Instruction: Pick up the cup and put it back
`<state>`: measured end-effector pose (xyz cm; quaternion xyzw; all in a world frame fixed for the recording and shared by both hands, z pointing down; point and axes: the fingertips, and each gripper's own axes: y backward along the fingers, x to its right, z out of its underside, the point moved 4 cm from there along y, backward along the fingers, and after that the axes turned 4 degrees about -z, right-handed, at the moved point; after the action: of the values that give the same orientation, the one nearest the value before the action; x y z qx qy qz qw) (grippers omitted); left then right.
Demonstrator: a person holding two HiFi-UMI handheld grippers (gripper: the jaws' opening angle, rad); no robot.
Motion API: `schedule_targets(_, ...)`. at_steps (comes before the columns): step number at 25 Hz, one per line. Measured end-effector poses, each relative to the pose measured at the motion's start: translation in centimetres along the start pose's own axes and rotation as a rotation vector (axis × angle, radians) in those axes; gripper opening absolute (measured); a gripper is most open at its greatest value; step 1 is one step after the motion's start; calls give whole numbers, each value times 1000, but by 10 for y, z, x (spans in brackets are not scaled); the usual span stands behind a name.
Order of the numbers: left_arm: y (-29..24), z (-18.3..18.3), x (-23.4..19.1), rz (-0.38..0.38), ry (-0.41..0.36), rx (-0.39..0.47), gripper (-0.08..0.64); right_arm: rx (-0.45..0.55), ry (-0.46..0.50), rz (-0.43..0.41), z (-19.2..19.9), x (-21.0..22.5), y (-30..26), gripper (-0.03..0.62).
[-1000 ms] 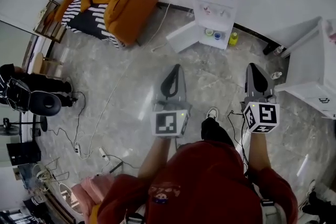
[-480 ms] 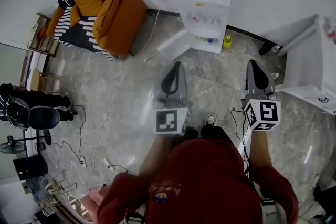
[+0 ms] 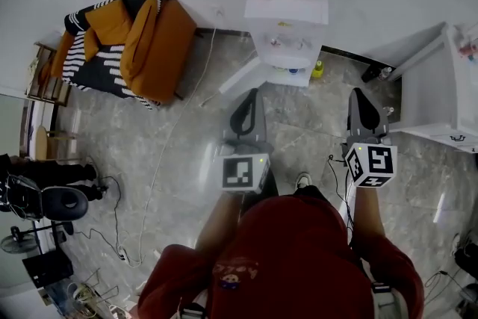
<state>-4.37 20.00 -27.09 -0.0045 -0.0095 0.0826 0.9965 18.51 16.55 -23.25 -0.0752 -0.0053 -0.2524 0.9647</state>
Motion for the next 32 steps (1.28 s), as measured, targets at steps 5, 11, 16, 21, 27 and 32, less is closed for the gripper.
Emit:
schedule_targets(5, -36, -9, -54, 67, -5, 17, 0, 5, 20, 49, -21, -30, -50, 2)
schedule_targets(11, -71, -15, -104, 159, -5, 23, 0, 21, 28, 129, -38, -62, -91, 2)
schedule_targets(16, -90, -18, -124, 245, -18, 39, 0, 21, 18, 207, -41, -75, -104, 2)
schedule_targets(21, -100, -13, -128, 288, -3, 29, 0, 12, 5, 250, -34, -83, -106, 2)
schedule_targets(27, -110, -2, -118, 273, 11, 12, 0, 2, -12, 255, -22, -64, -106, 2)
schedule_targets(32, -126, -3, -102, 223, -4, -1, 0, 7, -11, 206, -25, -33, -112, 2)
